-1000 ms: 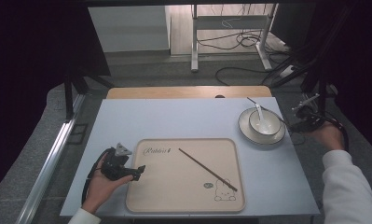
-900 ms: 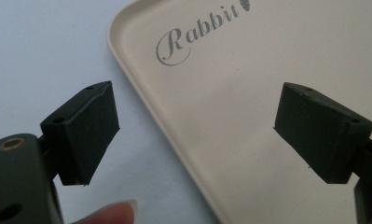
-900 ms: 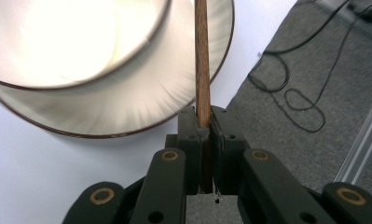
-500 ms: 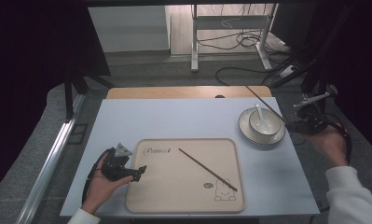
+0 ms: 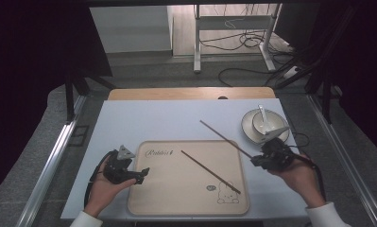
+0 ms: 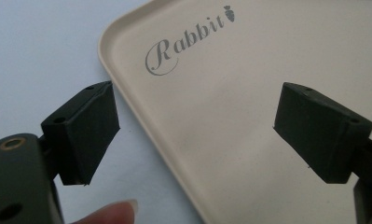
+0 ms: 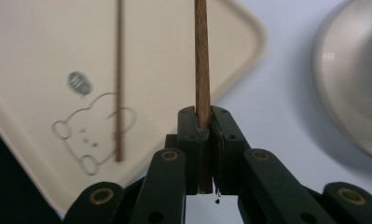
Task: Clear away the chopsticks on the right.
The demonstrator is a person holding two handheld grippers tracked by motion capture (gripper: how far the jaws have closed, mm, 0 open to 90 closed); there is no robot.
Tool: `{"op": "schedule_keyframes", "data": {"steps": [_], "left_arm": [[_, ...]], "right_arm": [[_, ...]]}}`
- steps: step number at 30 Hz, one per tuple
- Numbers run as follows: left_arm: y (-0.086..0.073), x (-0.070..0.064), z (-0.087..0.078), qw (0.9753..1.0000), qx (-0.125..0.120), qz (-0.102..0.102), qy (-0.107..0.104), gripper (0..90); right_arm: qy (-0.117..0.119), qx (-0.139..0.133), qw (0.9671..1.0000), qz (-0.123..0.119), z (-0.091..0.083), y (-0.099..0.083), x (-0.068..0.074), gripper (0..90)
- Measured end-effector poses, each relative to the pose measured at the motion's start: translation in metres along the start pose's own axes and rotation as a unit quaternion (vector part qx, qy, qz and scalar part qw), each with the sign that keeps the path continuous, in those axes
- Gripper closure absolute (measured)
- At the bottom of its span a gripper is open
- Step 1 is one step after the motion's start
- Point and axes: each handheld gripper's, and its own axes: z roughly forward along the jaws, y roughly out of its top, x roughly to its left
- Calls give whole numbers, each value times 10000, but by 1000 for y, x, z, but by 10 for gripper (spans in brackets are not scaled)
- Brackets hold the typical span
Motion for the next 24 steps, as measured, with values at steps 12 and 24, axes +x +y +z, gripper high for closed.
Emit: {"op": "schedule_keyframes", "data": {"steps": [12, 24], "left_arm": [[-3, 0, 0, 10000, 28, -34, 19, 139], [-3, -1, 2, 10000, 75, 47, 13, 139]], "right_arm": [[540, 525, 9971, -94, 46, 2, 53, 827], [546, 1008, 9932, -198, 72, -2, 71, 778]]}}
